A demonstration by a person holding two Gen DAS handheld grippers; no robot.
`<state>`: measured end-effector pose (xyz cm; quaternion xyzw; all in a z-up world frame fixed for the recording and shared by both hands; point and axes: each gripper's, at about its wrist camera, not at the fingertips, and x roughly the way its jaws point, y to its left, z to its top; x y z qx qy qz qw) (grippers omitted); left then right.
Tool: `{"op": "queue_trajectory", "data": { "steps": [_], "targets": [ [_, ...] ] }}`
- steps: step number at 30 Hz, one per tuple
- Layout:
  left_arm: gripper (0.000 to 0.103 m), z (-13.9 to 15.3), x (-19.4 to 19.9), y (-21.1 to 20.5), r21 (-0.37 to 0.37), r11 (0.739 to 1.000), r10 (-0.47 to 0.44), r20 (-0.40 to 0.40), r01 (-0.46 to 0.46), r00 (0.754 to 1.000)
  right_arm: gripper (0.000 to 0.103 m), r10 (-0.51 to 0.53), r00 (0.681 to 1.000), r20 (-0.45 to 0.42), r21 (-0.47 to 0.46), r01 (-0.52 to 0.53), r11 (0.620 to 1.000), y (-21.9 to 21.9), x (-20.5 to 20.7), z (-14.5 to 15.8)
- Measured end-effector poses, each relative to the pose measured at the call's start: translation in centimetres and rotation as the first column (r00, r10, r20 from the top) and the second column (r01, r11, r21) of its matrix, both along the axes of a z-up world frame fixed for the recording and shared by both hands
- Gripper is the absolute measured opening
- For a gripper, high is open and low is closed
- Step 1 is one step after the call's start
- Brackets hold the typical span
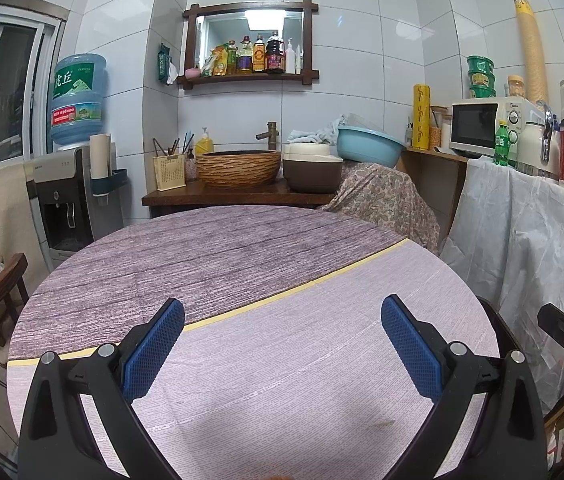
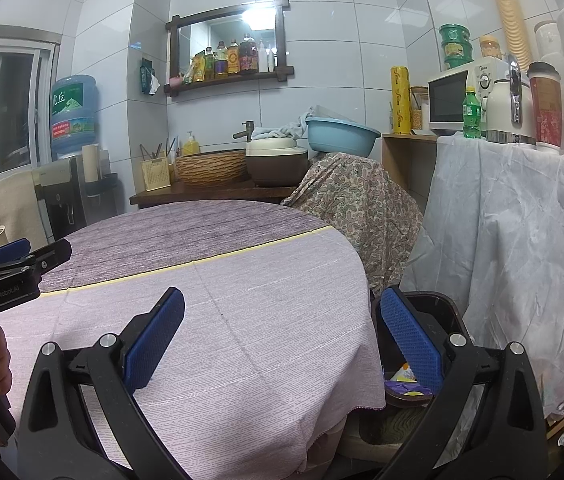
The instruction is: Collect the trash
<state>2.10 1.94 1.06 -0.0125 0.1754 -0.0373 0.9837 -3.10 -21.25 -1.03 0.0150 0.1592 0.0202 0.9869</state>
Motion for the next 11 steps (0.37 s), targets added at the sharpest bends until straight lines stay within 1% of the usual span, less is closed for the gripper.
{"op": "queue_trajectory", "data": {
  "steps": [11],
  "targets": [
    [0.098, -0.04, 0.08, -0.03, -0.012, 1.000, 0.005, -0.010, -0.005, 1.000, 0.097, 0.001, 1.000, 0.000, 0.000, -0.001, 1.000, -0.11, 0.03, -0.09]
  ]
}}
